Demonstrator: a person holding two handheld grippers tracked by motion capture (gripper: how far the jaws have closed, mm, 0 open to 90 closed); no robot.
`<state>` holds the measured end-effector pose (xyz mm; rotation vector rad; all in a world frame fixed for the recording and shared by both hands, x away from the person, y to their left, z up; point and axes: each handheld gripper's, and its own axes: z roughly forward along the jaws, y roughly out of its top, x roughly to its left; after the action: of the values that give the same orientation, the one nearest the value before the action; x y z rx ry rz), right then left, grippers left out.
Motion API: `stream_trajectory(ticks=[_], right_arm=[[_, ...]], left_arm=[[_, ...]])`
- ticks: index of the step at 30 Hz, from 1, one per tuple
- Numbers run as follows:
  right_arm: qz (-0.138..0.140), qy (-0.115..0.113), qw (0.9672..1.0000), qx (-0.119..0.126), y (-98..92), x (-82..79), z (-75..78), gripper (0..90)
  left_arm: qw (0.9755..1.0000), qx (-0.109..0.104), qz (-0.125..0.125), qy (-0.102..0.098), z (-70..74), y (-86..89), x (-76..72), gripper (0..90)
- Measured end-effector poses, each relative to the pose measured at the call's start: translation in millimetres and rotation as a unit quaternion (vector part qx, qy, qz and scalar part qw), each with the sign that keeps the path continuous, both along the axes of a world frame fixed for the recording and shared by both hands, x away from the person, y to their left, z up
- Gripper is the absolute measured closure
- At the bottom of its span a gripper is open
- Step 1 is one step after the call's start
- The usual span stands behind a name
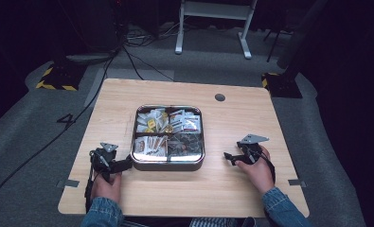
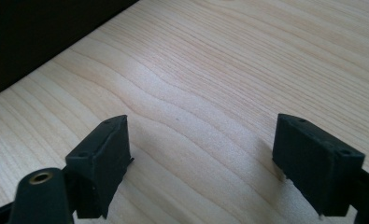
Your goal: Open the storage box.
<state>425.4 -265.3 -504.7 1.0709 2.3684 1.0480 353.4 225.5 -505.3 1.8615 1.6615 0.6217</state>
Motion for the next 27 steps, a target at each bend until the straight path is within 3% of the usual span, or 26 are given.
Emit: stream_trajectory(ticks=[10, 16, 22, 27], right_arm=[[-0.009, -0.001, 1.0, 0.003, 1.3, -1.3, 0.6, 23.6], [-0.004, 0.023, 0.9997, -0.001, 1.6, -2.2, 6.9, 30.6], [0.0, 0.026, 0.9997, 0.005, 0.2, -6.6, 20.7, 31.1], [0.019, 0.029, 0.9991, 0.025, 8.0, -8.4, 42.5, 31.6]], left_arm=[[1.0, 0.0, -0.002, 0.0, 0.0, 0.3, 0.2, 9.2], [1.0, 0.0, -0.001, 0.001, -0.1, 1.1, 2.1, 8.1], [0.9999, 0.001, -0.01, 0.002, 0.1, 2.6, 4.6, 8.0], [0.9999, 0.0, -0.01, 0.001, 0.0, 2.6, 5.3, 8.1]])
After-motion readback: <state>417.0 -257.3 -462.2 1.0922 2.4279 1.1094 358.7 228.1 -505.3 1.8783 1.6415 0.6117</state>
